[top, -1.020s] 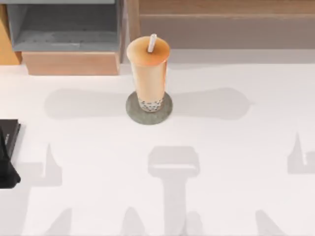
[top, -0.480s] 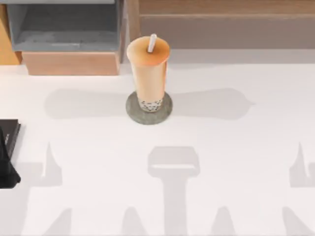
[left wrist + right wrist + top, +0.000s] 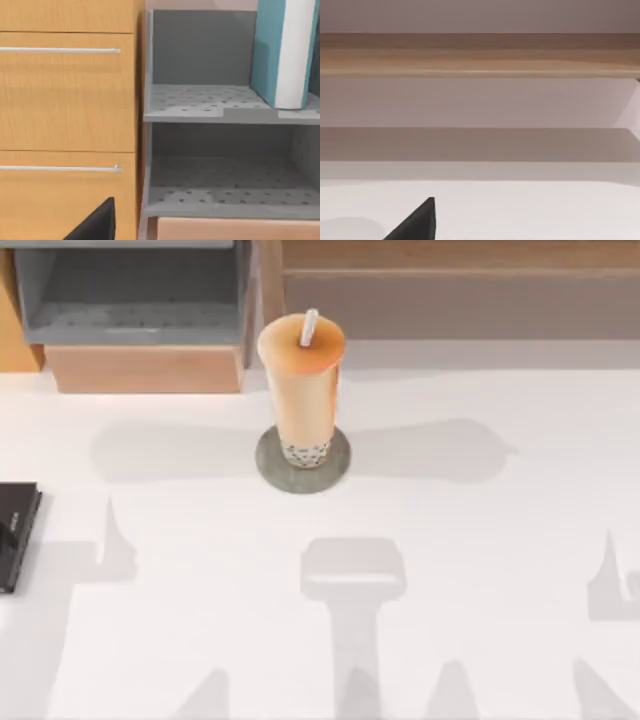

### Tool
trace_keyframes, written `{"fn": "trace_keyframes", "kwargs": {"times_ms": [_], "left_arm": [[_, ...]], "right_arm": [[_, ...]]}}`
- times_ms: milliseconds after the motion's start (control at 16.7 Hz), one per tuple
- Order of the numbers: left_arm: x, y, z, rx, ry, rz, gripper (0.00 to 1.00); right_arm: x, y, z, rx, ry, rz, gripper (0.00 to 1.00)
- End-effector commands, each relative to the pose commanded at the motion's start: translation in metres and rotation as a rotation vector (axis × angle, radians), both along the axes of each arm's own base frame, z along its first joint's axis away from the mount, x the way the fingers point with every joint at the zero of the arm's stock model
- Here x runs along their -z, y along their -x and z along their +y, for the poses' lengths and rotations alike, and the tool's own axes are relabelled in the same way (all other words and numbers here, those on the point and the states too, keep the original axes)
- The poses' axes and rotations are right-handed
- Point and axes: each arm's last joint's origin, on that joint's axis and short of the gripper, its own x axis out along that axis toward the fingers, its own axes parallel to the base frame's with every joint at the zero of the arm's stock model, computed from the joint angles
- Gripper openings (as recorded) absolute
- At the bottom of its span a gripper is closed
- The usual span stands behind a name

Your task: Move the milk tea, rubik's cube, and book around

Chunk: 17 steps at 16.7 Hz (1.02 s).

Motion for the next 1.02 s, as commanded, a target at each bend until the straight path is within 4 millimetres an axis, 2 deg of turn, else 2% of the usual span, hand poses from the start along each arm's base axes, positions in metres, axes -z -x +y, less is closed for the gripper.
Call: {"fn": "trace_keyframes", "kwargs": {"times_ms": [120, 240, 420, 540, 720, 840, 1020], "left_arm": [[-0.032, -0.014, -0.003, 0.005, 0.006, -0.018, 1.00], [-0.061, -0.040, -0.009, 0.009, 0.009, -0.012, 1.00], [-0.083, -0.106, -0.025, 0.013, 0.003, 0.052, 1.00], [-0.081, -0.157, -0.040, 0.013, -0.006, 0.104, 1.00], [-0.063, -0.226, -0.067, 0.014, -0.019, 0.147, 1.00], [-0.050, -0.261, -0.084, 0.014, -0.020, 0.145, 1.00], [-0.037, -0.298, -0.105, 0.014, -0.011, 0.113, 1.00]], "right_arm": [[0.000, 0.000, 0.000, 0.000, 0.000, 0.000, 1.00], [0.000, 0.000, 0.000, 0.000, 0.000, 0.000, 1.00], [0.000, 0.000, 0.000, 0.000, 0.000, 0.000, 1.00], [0.000, 0.000, 0.000, 0.000, 0.000, 0.000, 1.00], [0.000, 0.000, 0.000, 0.000, 0.000, 0.000, 1.00], [0.000, 0.000, 0.000, 0.000, 0.000, 0.000, 1.00], [0.000, 0.000, 0.000, 0.000, 0.000, 0.000, 1.00]]}}
